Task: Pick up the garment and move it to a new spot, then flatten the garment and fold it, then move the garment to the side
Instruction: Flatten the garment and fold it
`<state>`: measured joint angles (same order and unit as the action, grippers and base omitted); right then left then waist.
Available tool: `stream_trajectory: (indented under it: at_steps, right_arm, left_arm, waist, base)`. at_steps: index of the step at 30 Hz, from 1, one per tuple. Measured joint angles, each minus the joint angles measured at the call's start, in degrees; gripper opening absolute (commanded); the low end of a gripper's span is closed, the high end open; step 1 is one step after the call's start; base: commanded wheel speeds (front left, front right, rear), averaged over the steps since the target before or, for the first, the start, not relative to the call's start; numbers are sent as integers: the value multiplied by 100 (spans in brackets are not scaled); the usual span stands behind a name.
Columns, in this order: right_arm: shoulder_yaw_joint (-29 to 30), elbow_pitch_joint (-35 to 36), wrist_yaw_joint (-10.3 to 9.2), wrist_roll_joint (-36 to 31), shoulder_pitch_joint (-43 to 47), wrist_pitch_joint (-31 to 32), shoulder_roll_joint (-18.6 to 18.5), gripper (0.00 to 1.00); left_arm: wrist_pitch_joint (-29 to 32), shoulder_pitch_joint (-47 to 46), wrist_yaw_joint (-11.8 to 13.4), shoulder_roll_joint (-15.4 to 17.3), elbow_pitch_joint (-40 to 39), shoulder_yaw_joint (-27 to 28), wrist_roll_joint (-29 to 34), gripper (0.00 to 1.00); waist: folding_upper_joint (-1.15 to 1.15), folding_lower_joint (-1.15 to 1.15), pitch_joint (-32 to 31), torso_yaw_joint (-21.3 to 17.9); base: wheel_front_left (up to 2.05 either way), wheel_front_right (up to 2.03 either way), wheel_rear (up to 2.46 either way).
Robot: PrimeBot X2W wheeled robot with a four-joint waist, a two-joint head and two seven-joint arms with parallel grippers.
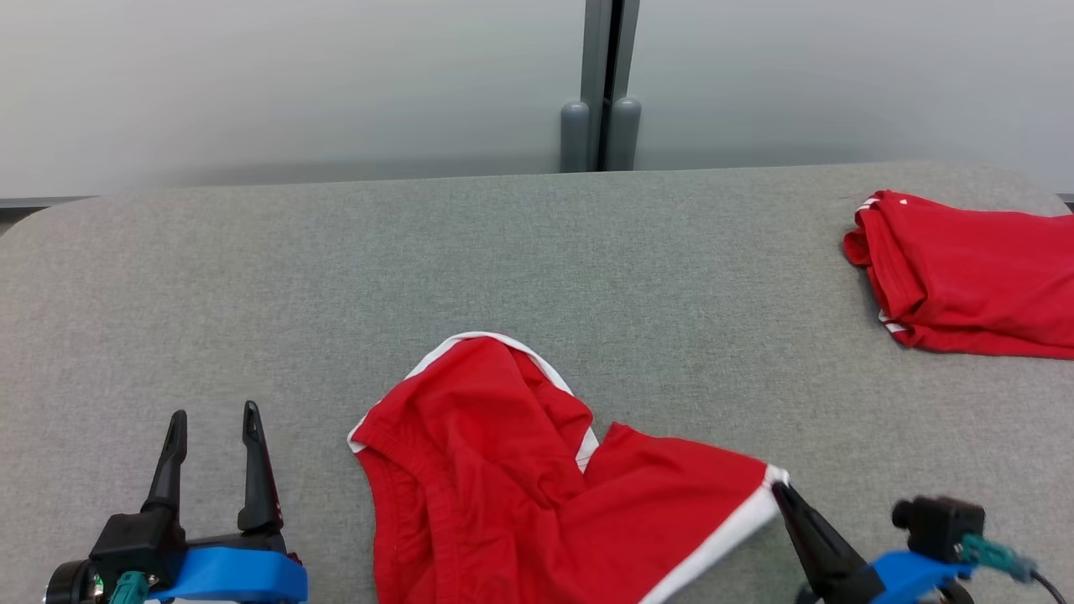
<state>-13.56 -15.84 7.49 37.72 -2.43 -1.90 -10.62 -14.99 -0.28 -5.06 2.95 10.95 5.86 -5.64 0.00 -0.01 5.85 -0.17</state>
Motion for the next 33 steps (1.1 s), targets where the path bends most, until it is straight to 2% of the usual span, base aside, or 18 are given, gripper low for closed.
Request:
stream_trajectory:
  at_steps: [2, 7, 8, 9, 10, 18, 25, 33]
  right_arm:
    - [221, 151, 0, -212, 354, 127, 51, 0]
    - [634, 438, 0, -415, 929, 349, 455, 0]
    - [697, 477, 0, -485, 993, 369, 497, 13]
    - [750, 511, 0, -601, 1021, 350, 524, 92]
    - [793, 548, 0, -719, 1020, 309, 550, 100]
    - [1047, 721, 0, -1424, 509, -248, 654, 100]
    - [975, 550, 0, -1928, 72, -725, 581, 100]
    - [886, 458, 0, -2530, 7, -1055, 527, 100]
  left_arm:
    - [0, 5, 0, 1, -3, -23, 1, 100]
    - [0, 1, -12, 1, 23, 3, 4, 100]
    - [-1, 1, -27, 4, 22, 25, 5, 100]
    - [0, -1, -29, 5, 22, 36, 12, 100]
    - [0, -1, -30, 4, 22, 48, 13, 100]
    - [0, 4, -55, 31, 47, 70, 96, 100]
    - [0, 55, -81, 92, 115, 76, 148, 100]
    - [-1, 244, -79, 156, 126, 74, 221, 100]
  waist:
    - [0, 0, 5, -36]
    - [0, 0, 15, -56]
    - [0, 0, 20, -61]
    - [0, 1, 24, -63]
    - [0, 0, 27, -68]
    - [0, 1, -60, -74]
    - [0, 0, -247, 19]
    - [0, 0, -374, 110]
  base:
    - [0, 0, 0]
    - [0, 0, 0]
    - [0, 0, 0]
    - [0, 0, 0]
    - [0, 0, 0]
    - [0, 0, 0]
    - [0, 0, 0]
    - [0, 0, 0]
